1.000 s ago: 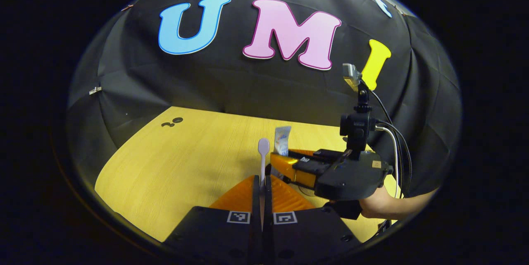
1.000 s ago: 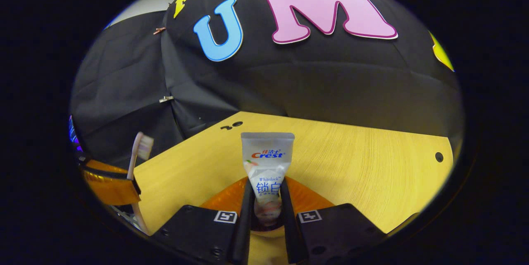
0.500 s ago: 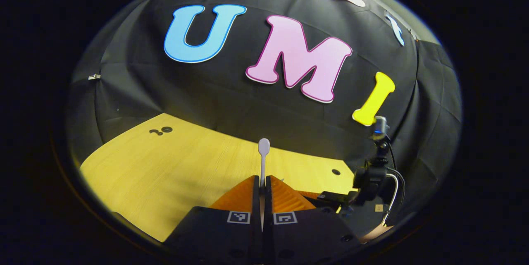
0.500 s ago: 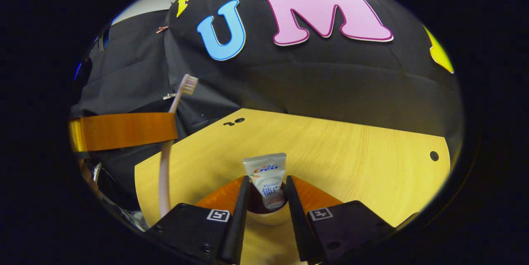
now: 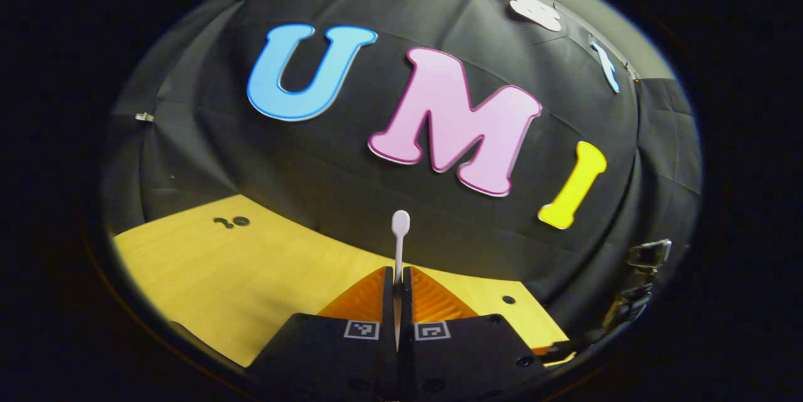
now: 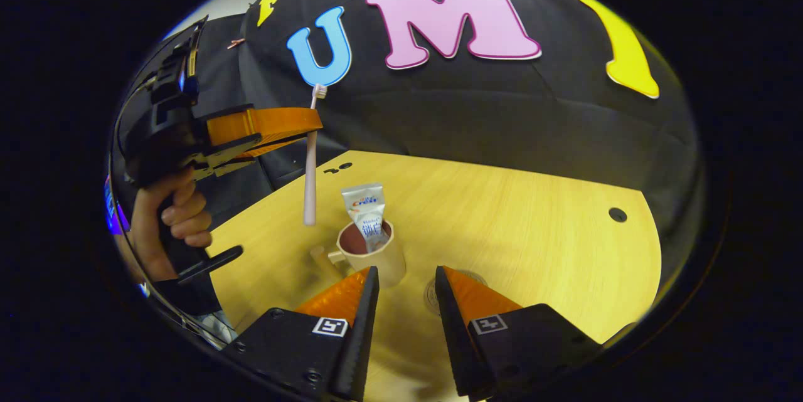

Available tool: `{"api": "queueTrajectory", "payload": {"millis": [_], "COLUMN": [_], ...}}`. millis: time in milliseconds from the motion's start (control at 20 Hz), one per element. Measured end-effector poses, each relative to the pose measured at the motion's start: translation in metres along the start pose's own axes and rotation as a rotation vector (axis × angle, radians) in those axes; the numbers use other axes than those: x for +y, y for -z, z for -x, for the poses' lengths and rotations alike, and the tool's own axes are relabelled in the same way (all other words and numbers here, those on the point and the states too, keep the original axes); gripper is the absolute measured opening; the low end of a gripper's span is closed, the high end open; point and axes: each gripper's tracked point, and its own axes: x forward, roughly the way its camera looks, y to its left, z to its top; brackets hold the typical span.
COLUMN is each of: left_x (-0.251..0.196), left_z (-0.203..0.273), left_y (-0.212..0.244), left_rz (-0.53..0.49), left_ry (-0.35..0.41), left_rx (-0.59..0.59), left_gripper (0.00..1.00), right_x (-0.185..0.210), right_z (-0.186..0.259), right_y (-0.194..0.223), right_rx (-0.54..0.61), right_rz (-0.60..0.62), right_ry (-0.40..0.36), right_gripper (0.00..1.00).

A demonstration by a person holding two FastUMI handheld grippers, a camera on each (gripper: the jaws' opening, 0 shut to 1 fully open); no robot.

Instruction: Put the toothbrush and toothpaste on the desktop into the cup, then pick up the cup and place it on the coaster on the desktop.

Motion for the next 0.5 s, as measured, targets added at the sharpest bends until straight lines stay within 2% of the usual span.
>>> {"api": "queueTrajectory", "payload": {"millis": [250,500], "left_x": [0.020,0.023], "left_z": [-0.023,-0.034], "left_y": [0.025,0.055], "left_rz": [0.115,0.089], "left_ry": [-0.062,-0.078], "left_rx": [-0.009,0.015], "left_gripper": [0.06,0.06], "right_x": [-0.004,-0.014], "right_z": [0.022,0.030], "right_y": [0.002,0.004], "right_rx": [-0.014,-0.017], "right_rz": [-0.097,-0.127], "right_ry": [0.039,0.057], "right_gripper": [0.56,0.56]}}
